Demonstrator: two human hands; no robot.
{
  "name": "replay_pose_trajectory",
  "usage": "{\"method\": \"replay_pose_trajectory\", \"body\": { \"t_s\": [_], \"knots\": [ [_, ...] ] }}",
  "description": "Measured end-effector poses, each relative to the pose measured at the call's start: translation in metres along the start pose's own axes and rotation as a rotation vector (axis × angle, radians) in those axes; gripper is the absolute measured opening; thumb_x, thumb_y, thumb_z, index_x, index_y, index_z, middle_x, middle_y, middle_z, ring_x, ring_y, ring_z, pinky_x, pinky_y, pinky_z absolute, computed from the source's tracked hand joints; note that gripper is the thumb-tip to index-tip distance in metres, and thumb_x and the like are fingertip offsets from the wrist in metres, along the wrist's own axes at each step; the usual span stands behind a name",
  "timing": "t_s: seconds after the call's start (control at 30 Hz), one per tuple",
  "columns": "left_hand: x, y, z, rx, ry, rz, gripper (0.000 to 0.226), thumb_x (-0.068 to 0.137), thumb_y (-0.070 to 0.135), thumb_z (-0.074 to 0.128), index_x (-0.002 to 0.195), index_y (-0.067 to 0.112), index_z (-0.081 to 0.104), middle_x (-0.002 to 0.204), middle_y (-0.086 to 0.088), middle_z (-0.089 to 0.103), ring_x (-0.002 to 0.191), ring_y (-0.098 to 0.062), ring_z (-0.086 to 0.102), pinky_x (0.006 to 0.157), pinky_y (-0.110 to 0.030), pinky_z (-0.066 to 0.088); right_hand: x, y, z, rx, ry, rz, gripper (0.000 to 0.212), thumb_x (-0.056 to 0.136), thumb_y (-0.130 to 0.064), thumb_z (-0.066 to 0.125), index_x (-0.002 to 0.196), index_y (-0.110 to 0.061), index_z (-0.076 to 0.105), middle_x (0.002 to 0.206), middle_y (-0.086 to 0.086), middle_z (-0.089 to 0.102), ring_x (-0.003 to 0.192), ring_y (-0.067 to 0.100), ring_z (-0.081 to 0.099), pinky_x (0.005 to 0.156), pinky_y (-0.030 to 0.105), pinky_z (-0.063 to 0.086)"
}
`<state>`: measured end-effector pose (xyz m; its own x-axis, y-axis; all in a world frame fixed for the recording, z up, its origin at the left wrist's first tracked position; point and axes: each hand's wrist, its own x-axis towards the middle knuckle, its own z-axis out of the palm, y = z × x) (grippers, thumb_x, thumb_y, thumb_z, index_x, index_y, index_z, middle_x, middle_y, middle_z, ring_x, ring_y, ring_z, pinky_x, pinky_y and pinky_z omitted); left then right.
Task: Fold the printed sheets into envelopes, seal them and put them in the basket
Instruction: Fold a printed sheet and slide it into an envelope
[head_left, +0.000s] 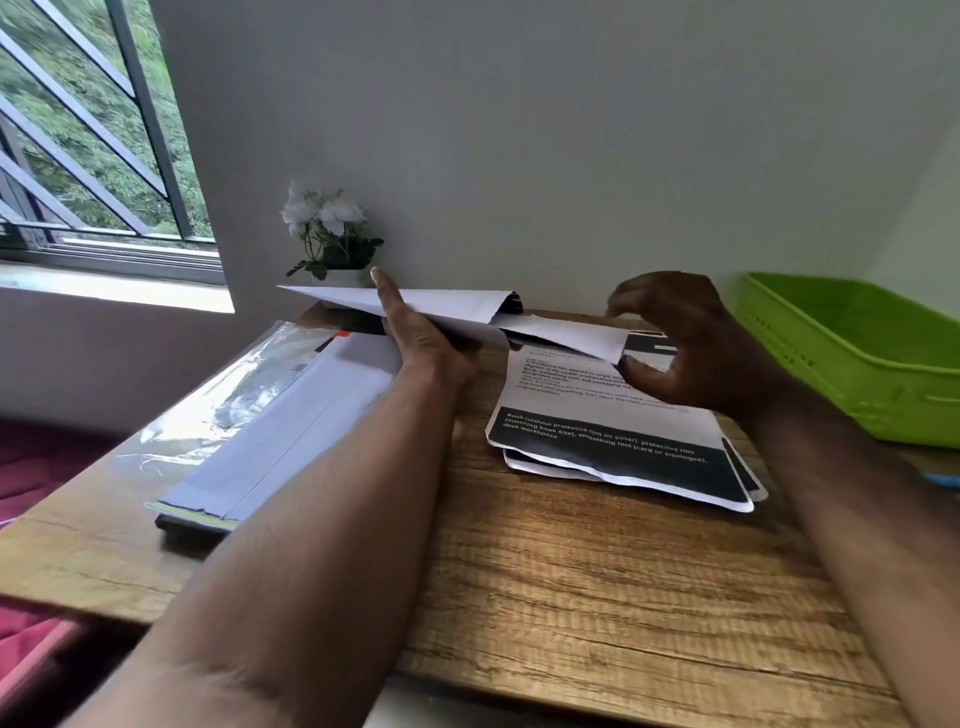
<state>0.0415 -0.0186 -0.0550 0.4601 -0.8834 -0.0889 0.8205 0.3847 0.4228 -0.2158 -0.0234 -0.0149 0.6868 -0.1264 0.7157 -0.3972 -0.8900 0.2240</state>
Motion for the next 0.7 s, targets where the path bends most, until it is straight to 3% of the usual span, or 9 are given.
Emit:
{"method": "replay_pose_trajectory", "body": {
  "t_s": [0.07, 0.13, 0.23, 0.33, 0.43, 0.53, 0.7],
  "knots": [
    [-0.008, 0.001, 0.004, 0.020, -0.044, -0.007, 0.094, 0.059, 0.079, 0.066, 0.132, 0.021, 0.056, 0.123, -0.012, 0.067, 0.110, -0.035, 0.065, 0.093, -0.059, 0.049, 0.005, -0.003, 0.006, -0.025, 0.060, -0.047, 0.015, 0.079, -0.020, 0.069, 0.090, -0.009, 0.069, 0.093, 0.006, 0.069, 0.089, 0.028, 0.065, 0.079, 0.043, 0.048],
    [-0.011, -0.003, 0.005, 0.017, -0.091, -0.038, 0.085, 0.072, 0.077, 0.057, 0.131, 0.016, 0.058, 0.121, -0.012, 0.067, 0.109, -0.035, 0.065, 0.091, -0.054, 0.052, 0.009, -0.010, 0.012, -0.049, 0.098, -0.076, 0.009, 0.084, -0.017, 0.070, 0.084, -0.009, 0.071, 0.085, 0.006, 0.069, 0.079, 0.030, 0.064, 0.071, 0.041, 0.048],
    [-0.019, -0.011, 0.009, 0.063, -0.154, -0.112, 0.087, 0.072, 0.079, 0.055, 0.127, 0.012, 0.060, 0.113, -0.015, 0.069, 0.102, -0.037, 0.066, 0.083, -0.052, 0.055, 0.012, -0.022, 0.022, -0.158, 0.102, -0.075, 0.015, 0.089, -0.024, 0.064, 0.086, -0.013, 0.073, 0.081, 0.004, 0.069, 0.070, 0.029, 0.062, 0.065, 0.038, 0.043],
    [-0.026, -0.020, 0.013, 0.126, -0.177, -0.145, 0.087, 0.069, 0.081, 0.055, 0.121, 0.012, 0.057, 0.089, -0.013, 0.069, 0.082, -0.032, 0.067, 0.075, -0.043, 0.055, 0.016, -0.037, 0.030, -0.253, 0.078, -0.025, 0.020, 0.089, -0.030, 0.061, 0.099, -0.016, 0.072, 0.080, 0.001, 0.071, 0.066, 0.026, 0.064, 0.065, 0.035, 0.036],
    [-0.025, -0.022, 0.015, 0.124, -0.160, -0.147, 0.097, 0.064, 0.083, 0.057, 0.133, 0.014, 0.057, 0.104, -0.015, 0.069, 0.096, -0.036, 0.066, 0.087, -0.048, 0.053, 0.019, -0.044, 0.032, -0.148, 0.103, 0.043, 0.022, 0.082, -0.033, 0.070, 0.093, -0.014, 0.069, 0.071, -0.001, 0.069, 0.059, 0.021, 0.061, 0.066, 0.033, 0.039],
    [-0.024, -0.015, 0.015, 0.038, -0.150, -0.127, 0.090, 0.069, 0.081, 0.055, 0.130, 0.015, 0.060, 0.123, -0.016, 0.065, 0.112, -0.038, 0.062, 0.096, -0.054, 0.048, 0.016, -0.043, 0.031, -0.044, 0.125, 0.037, 0.019, 0.083, -0.031, 0.071, 0.087, -0.013, 0.071, 0.082, 0.000, 0.073, 0.067, 0.022, 0.063, 0.067, 0.035, 0.046],
    [-0.027, -0.010, 0.017, -0.006, -0.137, -0.093, 0.067, 0.082, 0.076, 0.045, 0.109, 0.017, 0.063, 0.096, -0.012, 0.068, 0.085, -0.032, 0.065, 0.081, -0.046, 0.055, 0.014, -0.043, 0.035, -0.032, 0.100, 0.022, 0.019, 0.088, -0.020, 0.065, 0.103, -0.012, 0.073, 0.097, 0.000, 0.074, 0.077, 0.023, 0.062, 0.071, 0.036, 0.047]
  ]
}}
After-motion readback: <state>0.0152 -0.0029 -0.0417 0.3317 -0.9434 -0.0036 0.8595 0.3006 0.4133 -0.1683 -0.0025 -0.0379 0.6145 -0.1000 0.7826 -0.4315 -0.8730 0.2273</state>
